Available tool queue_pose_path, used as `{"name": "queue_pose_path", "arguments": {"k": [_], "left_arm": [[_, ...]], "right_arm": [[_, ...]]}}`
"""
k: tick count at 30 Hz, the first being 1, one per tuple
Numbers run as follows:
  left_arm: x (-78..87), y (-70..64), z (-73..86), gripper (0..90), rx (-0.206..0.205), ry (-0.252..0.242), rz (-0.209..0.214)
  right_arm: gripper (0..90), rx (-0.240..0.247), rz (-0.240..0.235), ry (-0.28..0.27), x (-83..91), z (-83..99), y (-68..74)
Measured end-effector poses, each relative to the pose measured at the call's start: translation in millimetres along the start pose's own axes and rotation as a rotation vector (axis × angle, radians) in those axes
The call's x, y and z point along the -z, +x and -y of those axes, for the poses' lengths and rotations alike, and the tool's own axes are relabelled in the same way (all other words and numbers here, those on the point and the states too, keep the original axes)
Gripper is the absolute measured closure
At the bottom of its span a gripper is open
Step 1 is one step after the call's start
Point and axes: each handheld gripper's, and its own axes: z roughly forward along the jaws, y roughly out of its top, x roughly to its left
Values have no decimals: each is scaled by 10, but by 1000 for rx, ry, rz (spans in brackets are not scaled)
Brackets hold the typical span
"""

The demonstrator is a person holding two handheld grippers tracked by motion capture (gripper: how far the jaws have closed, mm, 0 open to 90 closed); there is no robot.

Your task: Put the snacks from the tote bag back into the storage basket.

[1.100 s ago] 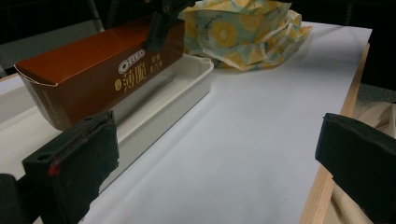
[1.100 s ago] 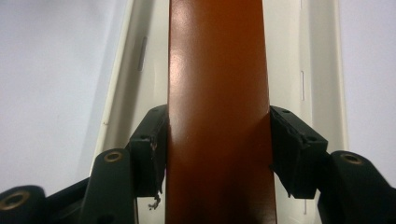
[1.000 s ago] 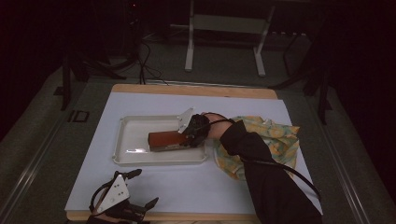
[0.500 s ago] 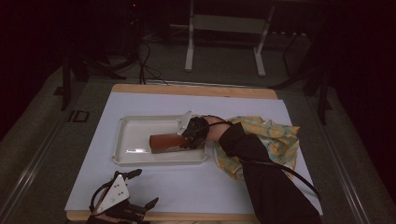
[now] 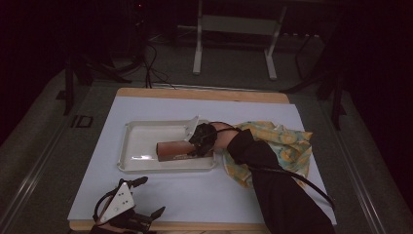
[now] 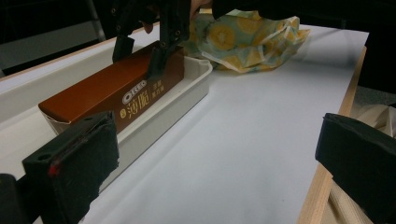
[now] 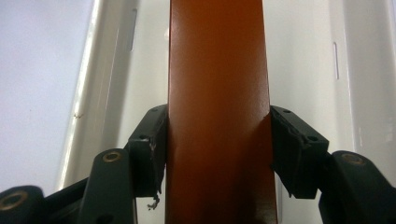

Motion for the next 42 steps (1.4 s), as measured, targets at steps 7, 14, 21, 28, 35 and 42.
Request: {"name": "queue_pose_path", "arguments": {"k": [7,14,21,28,35,42], "left_arm": [[-2,2,0,0,1,0,1],[-4,1,-1,0,1,1,1],[-5,-3,-5,0,-2,2,-1],[-9,1,-6,0,-2,4,-3],[-14,-4,-7,0,-3,8,-1],[-16,-2,-8,0,-2,9,-2]], "right_arm": [[385,-4,3,15,3,-21,7],[378,-20,7,-1,108,-38,-14],[381,-46,11,-26,306,-57,17],[381,-61,32,-17,443,-25,61],[266,-100,64,-8,626,5,78],[136,-147,78,-10,755,70,60]]}}
